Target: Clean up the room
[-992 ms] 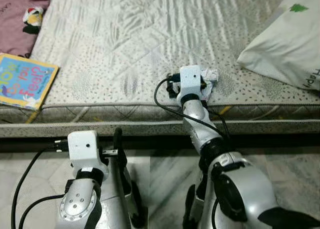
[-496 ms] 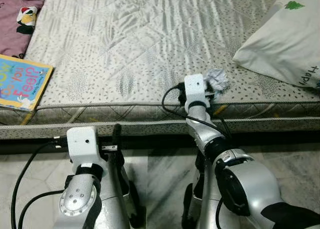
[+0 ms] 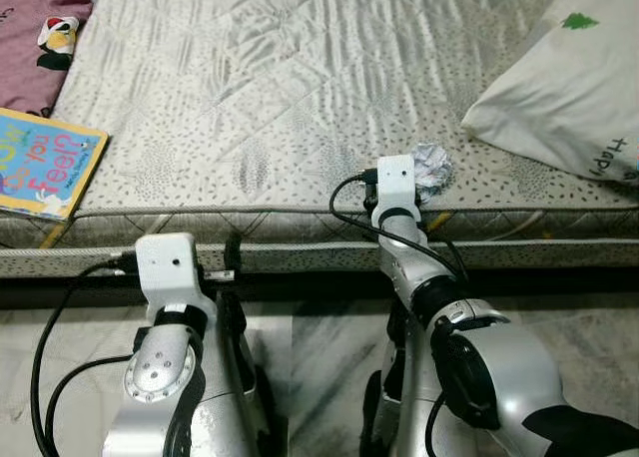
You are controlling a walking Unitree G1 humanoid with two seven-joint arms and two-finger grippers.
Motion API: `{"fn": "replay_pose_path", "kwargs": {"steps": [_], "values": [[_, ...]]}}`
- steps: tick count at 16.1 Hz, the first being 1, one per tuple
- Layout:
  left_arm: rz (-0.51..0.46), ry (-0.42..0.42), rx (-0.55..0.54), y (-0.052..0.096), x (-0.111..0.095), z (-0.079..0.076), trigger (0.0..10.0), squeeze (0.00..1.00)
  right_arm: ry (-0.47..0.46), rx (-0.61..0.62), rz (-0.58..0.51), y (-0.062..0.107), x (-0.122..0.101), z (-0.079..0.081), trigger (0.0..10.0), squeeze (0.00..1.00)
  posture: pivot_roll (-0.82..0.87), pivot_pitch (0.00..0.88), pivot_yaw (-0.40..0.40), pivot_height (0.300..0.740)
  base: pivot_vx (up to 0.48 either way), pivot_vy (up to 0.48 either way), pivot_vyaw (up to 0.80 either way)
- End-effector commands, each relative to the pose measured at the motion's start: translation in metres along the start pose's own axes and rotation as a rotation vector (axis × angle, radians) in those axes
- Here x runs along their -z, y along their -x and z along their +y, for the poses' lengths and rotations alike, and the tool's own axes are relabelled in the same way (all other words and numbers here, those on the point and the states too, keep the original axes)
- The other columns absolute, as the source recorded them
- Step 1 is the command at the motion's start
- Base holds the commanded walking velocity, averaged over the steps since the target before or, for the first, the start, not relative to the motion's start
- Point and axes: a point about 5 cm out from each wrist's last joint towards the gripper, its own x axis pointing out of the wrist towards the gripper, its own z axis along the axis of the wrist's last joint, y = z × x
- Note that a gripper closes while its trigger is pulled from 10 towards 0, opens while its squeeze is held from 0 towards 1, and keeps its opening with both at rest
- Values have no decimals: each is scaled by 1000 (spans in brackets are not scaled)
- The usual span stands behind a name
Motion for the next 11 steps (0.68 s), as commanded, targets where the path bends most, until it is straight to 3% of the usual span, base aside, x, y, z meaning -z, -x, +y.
{"fn": "replay_pose_path", "kwargs": {"steps": [1,11], "values": [[16,-9,-14,0,5,2,10000,0,-10,-4,132,7,30,0,0,0,184,179,-21,515,0,0,0],[-24,-14,-17,-11,2,4,10000,0,9,17,87,1,23,-15,0,0,180,132,-29,515,0,0,0]]}}
